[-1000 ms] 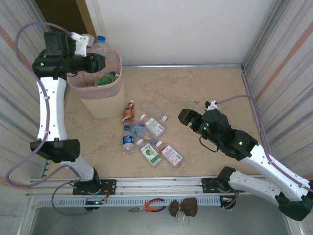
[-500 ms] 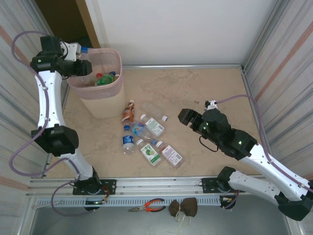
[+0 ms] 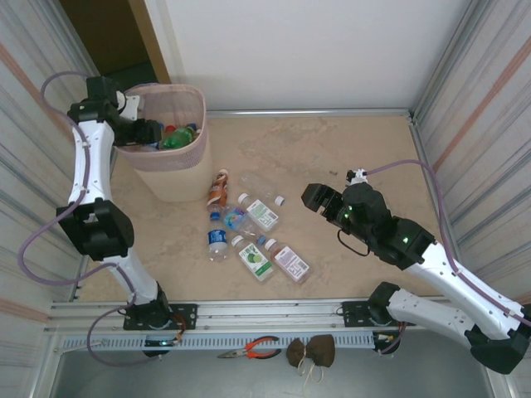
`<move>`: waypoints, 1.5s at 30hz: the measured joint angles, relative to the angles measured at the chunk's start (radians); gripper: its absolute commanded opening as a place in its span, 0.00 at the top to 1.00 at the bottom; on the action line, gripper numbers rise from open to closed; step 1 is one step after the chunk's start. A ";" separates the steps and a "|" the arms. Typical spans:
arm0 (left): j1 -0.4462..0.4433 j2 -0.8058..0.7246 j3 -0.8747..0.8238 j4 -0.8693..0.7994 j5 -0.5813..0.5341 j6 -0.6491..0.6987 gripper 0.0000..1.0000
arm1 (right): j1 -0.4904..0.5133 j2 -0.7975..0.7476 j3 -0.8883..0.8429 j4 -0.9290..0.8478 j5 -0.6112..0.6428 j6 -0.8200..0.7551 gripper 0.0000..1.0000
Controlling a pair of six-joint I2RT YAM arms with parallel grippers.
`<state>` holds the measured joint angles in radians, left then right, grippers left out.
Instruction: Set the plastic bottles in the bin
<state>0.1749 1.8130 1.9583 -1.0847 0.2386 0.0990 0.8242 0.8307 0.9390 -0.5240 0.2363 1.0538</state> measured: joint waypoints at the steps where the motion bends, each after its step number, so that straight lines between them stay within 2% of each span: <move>1: 0.000 0.002 -0.003 0.000 0.000 -0.002 0.28 | 0.000 0.000 0.000 0.000 -0.001 0.000 0.16; 11: 0.000 -0.002 0.010 -0.005 0.024 -0.025 0.20 | -0.002 -0.001 0.000 0.000 -0.002 0.000 0.16; 27: 0.000 -0.151 0.051 -0.011 0.117 -0.045 0.21 | -0.010 0.020 0.027 0.000 -0.010 -0.099 0.14; 32: 0.000 -0.206 0.028 -0.010 0.172 -0.048 0.20 | -0.021 0.064 0.041 0.003 -0.035 -0.249 0.11; 38: 0.000 -0.313 -0.079 -0.005 0.264 -0.060 0.20 | -0.024 0.148 0.072 0.000 -0.061 -0.496 0.07; 45: 0.000 -0.439 -0.195 0.032 0.369 -0.093 0.21 | -0.066 0.310 0.102 0.000 -0.141 -0.782 0.08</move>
<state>0.1749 1.3739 1.7634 -1.0531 0.6079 0.0055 0.7578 1.1404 1.0412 -0.5236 0.0952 0.2718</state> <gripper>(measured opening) 0.795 0.929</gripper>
